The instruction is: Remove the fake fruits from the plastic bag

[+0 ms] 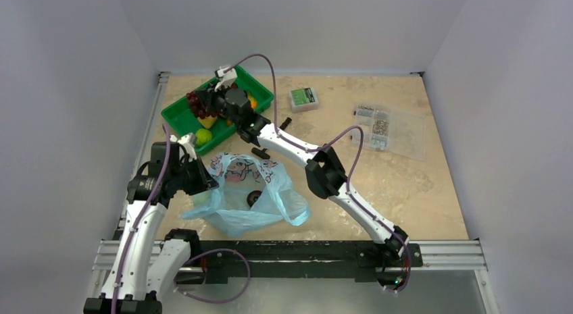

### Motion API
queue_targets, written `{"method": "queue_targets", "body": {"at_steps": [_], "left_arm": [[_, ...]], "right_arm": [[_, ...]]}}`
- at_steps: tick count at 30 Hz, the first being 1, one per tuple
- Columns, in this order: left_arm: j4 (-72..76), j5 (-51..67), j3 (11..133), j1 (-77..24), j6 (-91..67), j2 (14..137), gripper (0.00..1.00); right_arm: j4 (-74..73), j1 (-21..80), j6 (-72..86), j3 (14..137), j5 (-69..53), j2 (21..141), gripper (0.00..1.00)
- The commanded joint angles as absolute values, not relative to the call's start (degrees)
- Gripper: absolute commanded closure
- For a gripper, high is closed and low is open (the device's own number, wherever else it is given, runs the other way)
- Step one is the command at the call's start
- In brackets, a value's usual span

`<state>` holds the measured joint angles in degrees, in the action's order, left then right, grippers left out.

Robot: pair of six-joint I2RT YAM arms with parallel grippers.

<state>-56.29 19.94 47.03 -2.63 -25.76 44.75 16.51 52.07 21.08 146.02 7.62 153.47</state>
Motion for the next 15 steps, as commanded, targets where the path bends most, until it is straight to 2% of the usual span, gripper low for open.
{"method": "queue_targets", "body": {"at_steps": [1,3,4,5,8,9,10,13,15], "left_arm": [[-53.22,18.72,46.92,-2.37,-26.28,41.50,1.00],[-53.09,18.59,46.93,-2.40,-26.28,40.73,1.00],[-53.09,18.63,46.86,-2.39,-26.28,40.45,1.00],[-53.11,18.63,46.86,-2.37,-26.29,40.29,1.00],[-52.96,18.72,46.82,-2.37,-26.19,39.95,1.00],[-52.96,18.72,46.77,-2.38,-26.19,39.91,1.00],[-52.95,18.72,46.76,-2.44,-26.19,39.83,1.00],[-52.68,18.76,46.59,-2.43,-26.19,39.64,1.00],[-52.71,18.87,46.63,-2.45,-26.04,39.71,1.00]], "right_arm": [[25.56,52.45,24.33,153.00,8.46,155.70,1.00],[26.73,52.91,24.73,153.24,9.39,157.67,1.00],[27.02,53.12,24.81,153.51,9.75,158.86,0.93],[26.78,53.21,24.79,153.95,10.15,159.83,0.82],[24.85,53.17,23.24,153.90,10.97,160.33,0.37],[23.51,53.17,22.19,153.63,10.80,159.81,0.25],[21.81,53.17,20.79,153.15,10.42,158.63,0.17],[14.48,53.17,17.24,149.89,9.81,152.78,0.02],[8.07,53.17,14.42,147.75,9.71,146.98,0.01]]}}
